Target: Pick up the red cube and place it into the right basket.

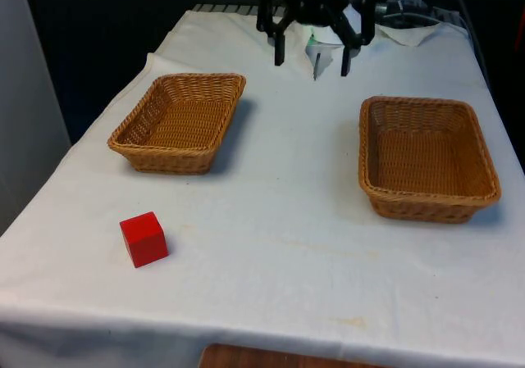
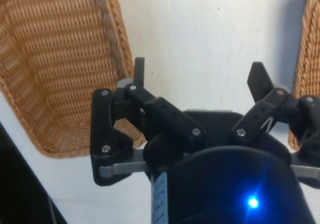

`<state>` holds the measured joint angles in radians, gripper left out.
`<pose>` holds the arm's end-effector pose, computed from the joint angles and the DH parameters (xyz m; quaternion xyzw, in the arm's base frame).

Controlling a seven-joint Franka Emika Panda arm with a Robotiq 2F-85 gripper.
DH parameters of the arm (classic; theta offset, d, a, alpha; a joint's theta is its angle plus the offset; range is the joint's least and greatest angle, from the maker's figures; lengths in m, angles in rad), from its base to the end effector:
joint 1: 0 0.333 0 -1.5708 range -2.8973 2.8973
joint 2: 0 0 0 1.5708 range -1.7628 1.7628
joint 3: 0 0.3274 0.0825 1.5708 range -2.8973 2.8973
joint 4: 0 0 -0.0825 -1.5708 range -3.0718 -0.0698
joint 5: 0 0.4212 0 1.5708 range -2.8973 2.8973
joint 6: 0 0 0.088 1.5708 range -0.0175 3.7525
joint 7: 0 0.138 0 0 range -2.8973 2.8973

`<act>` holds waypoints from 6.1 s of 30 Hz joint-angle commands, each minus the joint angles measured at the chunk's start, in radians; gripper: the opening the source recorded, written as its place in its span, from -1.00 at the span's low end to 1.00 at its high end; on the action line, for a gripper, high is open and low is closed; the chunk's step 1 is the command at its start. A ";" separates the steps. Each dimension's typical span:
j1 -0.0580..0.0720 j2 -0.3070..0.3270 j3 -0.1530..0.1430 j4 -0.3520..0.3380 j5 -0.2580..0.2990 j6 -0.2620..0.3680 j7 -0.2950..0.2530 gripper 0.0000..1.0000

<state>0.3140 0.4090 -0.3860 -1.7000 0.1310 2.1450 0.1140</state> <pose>0.7029 -0.0203 0.3390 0.9932 -0.1095 0.0346 0.0178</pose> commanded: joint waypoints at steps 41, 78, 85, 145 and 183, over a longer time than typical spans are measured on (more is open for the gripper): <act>-0.060 0.227 -0.119 0.184 0.171 0.053 -0.101 1.00; -0.123 0.499 -0.217 0.430 0.412 0.054 -0.159 1.00; -0.132 0.557 -0.242 0.467 0.492 0.065 -0.177 1.00; -0.120 0.852 -0.355 0.669 0.523 0.160 0.090 1.00; -0.133 0.876 -0.375 0.727 0.522 0.153 0.125 1.00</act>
<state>0.1960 1.2610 -0.7590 -1.0280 0.6610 2.3200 0.2170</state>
